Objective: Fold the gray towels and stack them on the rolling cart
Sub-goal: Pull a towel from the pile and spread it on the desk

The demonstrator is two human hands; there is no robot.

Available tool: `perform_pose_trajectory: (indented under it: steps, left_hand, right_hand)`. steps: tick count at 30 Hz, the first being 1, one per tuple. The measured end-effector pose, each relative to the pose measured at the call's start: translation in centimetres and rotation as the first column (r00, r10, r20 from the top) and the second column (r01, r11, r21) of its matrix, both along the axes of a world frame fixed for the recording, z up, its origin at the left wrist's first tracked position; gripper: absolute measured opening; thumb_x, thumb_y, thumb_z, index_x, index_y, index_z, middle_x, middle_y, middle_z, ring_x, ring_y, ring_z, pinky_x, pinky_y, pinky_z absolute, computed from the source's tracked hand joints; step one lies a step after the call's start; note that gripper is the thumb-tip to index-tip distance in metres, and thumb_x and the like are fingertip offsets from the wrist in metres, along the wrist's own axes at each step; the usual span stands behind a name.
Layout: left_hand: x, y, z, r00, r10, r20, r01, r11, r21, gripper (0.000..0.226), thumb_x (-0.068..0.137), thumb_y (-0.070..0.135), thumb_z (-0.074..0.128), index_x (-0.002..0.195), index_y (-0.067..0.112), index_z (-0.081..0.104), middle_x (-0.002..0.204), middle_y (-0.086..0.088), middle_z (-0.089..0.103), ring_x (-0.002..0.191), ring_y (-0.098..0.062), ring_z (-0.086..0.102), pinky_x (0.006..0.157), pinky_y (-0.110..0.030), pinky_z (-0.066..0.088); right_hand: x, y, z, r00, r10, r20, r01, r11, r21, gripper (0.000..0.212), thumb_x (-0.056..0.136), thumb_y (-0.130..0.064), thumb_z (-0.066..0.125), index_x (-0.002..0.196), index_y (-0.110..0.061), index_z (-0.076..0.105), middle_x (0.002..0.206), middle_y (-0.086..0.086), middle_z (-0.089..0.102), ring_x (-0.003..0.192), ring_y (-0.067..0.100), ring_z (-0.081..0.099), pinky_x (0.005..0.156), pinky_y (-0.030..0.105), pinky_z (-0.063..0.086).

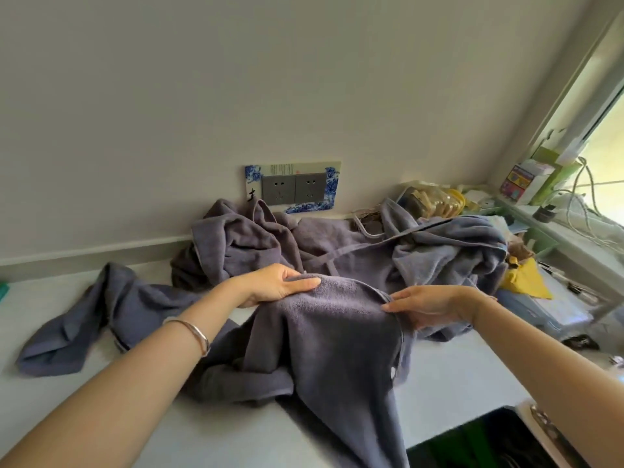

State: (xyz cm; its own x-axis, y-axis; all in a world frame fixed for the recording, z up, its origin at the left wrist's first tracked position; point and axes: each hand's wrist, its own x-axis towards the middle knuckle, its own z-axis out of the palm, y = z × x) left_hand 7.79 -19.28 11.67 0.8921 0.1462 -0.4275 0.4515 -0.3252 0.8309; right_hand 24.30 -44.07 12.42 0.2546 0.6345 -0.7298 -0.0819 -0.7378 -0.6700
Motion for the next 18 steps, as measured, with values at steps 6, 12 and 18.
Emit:
perform_pose_trajectory:
  steps: [6, 12, 18]
  left_hand:
    - [3.3, 1.5, -1.2, 0.995, 0.096, 0.032, -0.093, 0.991, -0.097, 0.039, 0.084, 0.047, 0.062, 0.11, 0.019, 0.07, 0.106, -0.002, 0.072, 0.103, -0.015, 0.066, 0.094, -0.026, 0.05]
    - [6.2, 3.3, -1.9, 0.979, 0.194, 0.064, -0.186, 0.976, -0.113, 0.036, 0.082, 0.047, 0.063, 0.106, 0.021, 0.071, 0.104, -0.001, 0.072, 0.098, -0.012, 0.066, 0.088, -0.018, 0.05]
    - [9.1, 2.7, -2.3, 0.989, 0.101, 0.105, -0.096, 0.994, -0.047, 0.041, 0.07, 0.059, 0.067, 0.097, 0.029, 0.074, 0.099, 0.008, 0.073, 0.093, -0.002, 0.065, 0.087, -0.019, 0.047]
  right_hand:
    - [3.5, -0.4, -0.5, 0.991, 0.131, 0.04, -0.126, 0.986, -0.114, 0.018, 0.084, -0.019, 0.067, 0.098, -0.008, 0.069, 0.097, 0.006, 0.073, 0.087, 0.015, 0.069, 0.079, 0.026, 0.055]
    - [7.6, -1.2, 1.2, 0.999, -0.004, 0.031, 0.003, 1.0, 0.004, 0.033, 0.076, -0.032, 0.07, 0.096, -0.006, 0.069, 0.097, 0.009, 0.074, 0.089, 0.021, 0.069, 0.078, 0.029, 0.057]
    - [10.6, -0.8, 1.5, 0.999, 0.001, -0.037, 0.007, 0.976, 0.216, 0.071, 0.054, -0.037, 0.089, 0.113, -0.007, 0.064, 0.112, 0.016, 0.068, 0.097, 0.025, 0.068, 0.077, 0.029, 0.055]
